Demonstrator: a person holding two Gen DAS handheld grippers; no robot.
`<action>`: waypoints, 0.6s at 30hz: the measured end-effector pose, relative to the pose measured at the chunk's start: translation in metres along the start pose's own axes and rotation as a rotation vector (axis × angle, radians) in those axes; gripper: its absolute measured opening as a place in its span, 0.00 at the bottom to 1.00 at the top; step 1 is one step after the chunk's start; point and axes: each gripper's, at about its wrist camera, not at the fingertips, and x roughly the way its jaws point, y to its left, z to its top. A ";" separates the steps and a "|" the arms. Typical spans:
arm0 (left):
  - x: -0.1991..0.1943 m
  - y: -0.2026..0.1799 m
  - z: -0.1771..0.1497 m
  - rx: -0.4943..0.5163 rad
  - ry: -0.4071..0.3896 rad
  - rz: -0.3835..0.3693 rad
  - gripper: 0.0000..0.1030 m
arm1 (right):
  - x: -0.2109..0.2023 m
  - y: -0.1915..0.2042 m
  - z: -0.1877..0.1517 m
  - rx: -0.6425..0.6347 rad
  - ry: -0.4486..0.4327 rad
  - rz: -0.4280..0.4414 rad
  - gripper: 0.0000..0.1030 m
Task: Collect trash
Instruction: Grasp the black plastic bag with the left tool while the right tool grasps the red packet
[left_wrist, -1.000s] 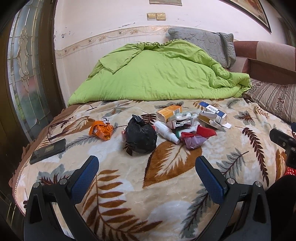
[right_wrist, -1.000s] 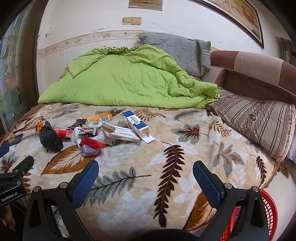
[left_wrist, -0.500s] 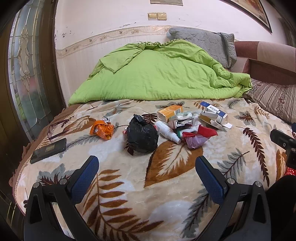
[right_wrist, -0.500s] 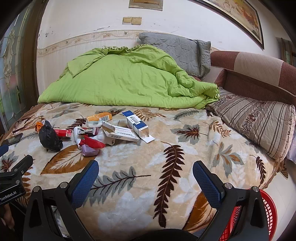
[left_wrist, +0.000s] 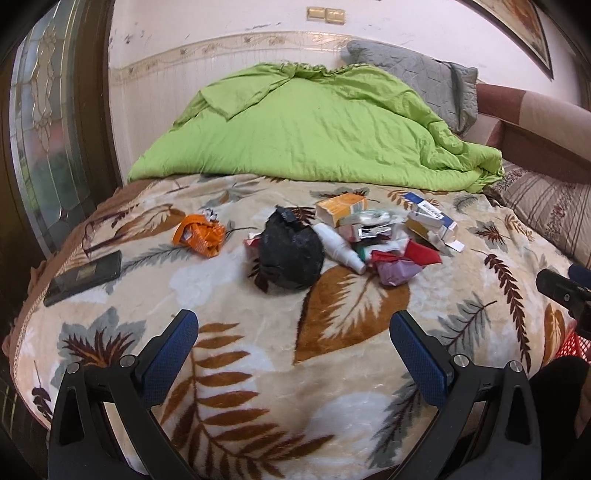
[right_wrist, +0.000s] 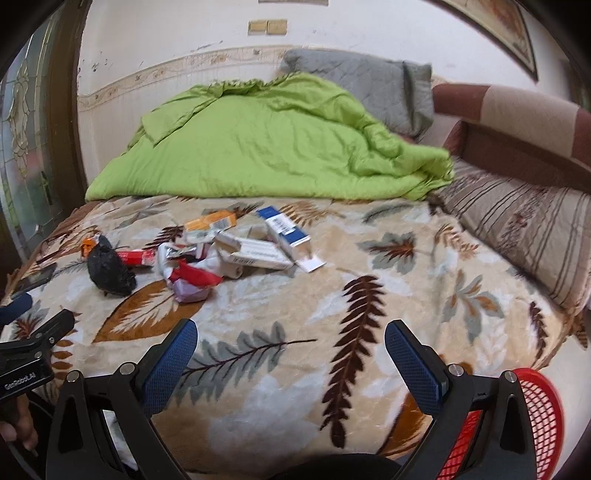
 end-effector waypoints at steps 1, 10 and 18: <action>0.003 0.006 0.001 -0.025 0.013 -0.011 0.98 | 0.003 0.001 0.002 0.012 0.011 0.027 1.00; 0.021 0.062 0.004 -0.273 0.089 -0.030 0.66 | 0.077 0.023 0.021 0.145 0.201 0.323 0.81; 0.039 0.064 0.025 -0.288 0.079 -0.059 0.72 | 0.147 0.052 0.037 0.190 0.310 0.383 0.72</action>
